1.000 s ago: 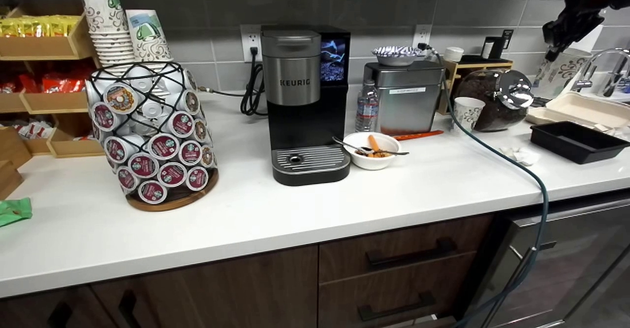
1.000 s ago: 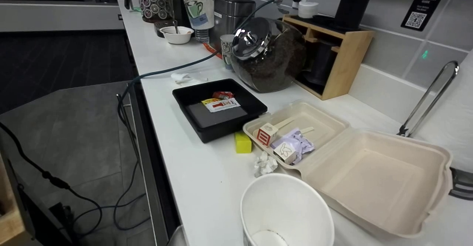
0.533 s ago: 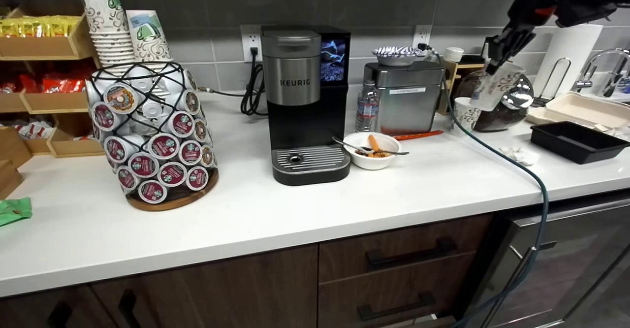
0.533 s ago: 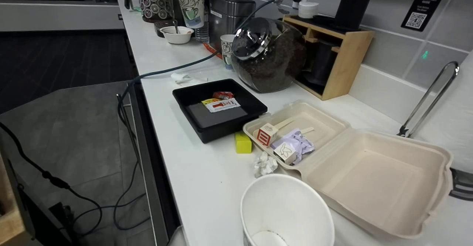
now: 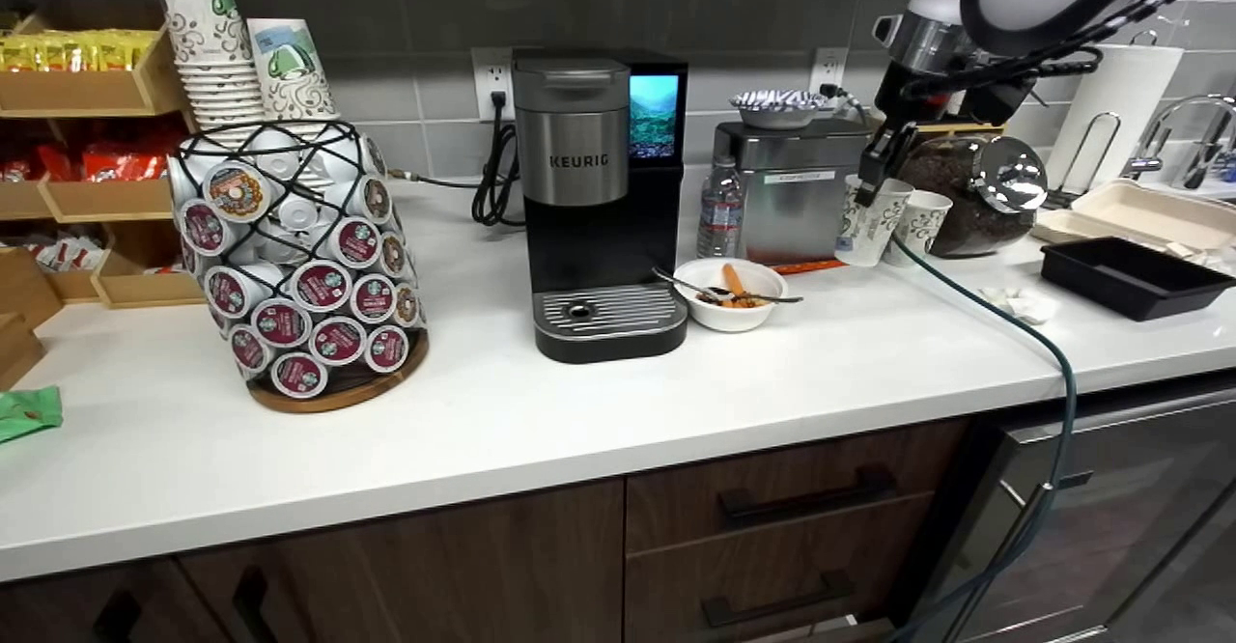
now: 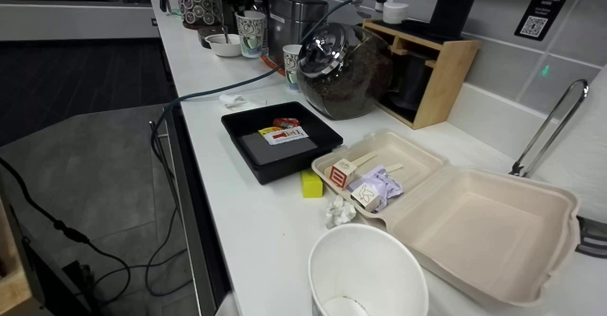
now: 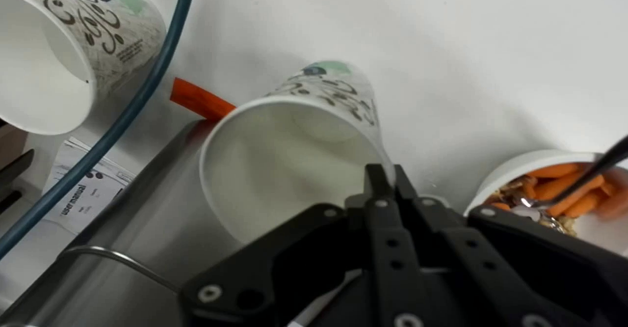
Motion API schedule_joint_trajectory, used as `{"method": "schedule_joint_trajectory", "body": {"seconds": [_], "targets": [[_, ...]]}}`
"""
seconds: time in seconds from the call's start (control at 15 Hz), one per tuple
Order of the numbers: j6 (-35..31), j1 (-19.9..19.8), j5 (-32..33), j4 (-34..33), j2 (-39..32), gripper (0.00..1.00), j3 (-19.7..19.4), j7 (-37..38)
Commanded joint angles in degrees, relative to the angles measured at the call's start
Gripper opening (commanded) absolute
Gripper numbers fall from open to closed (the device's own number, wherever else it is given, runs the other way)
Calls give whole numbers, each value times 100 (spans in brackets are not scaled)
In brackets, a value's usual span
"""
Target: Move the cup in the black container and place it in front of the recycling bin
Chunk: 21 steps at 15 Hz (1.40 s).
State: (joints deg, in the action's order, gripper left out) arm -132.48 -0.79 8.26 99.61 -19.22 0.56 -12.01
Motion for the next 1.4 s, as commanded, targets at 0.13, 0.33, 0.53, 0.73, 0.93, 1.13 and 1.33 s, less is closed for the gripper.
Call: {"method": "schedule_joint_trajectory", "body": {"seconds": [0.13, 0.33, 0.53, 0.73, 0.93, 1.13, 1.33], "targets": [[495, -101, 31, -1033, -892, 29, 22, -572], [478, -160, -68, -1051, -834, 52, 46, -649], [413, -254, -243, -609, -221, 74, 113, -766], [267, -413, -737, 112, 619, 96, 349, -1319], [218, -318, -1191, 918, 1449, 100, 399, -1374], [14, -96, -1561, 1811, 2211, 100, 367, -753], [188, 25, -1418, 1452, 2011, 100, 272, -817]]}}
